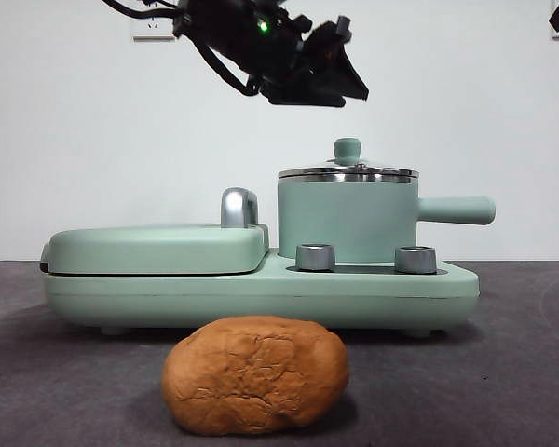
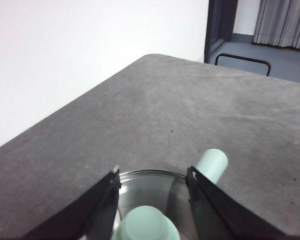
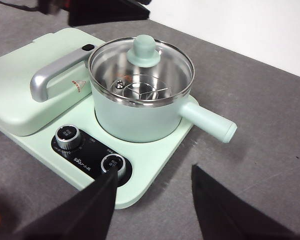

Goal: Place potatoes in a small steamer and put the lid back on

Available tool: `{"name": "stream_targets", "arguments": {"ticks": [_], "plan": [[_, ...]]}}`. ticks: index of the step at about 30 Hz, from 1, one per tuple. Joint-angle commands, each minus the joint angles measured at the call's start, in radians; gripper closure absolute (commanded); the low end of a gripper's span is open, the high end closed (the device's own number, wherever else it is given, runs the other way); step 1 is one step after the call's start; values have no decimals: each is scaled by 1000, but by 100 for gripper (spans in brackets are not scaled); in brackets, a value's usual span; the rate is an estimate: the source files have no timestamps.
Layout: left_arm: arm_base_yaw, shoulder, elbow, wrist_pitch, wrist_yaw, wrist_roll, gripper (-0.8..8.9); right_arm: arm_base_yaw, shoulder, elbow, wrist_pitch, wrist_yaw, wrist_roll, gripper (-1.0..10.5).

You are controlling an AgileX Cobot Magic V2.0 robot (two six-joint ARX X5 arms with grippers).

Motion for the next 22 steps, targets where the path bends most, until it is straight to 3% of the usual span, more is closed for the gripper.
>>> {"name": "stream_targets", "arguments": {"ticks": [1, 22], "plan": [[-9, 45, 30, 8, -3, -5, 595, 4, 5, 19, 10, -3, 10, 712], [-8, 123, 31, -6, -16, -5, 595, 4, 5, 19, 10, 0, 10, 712]]}}
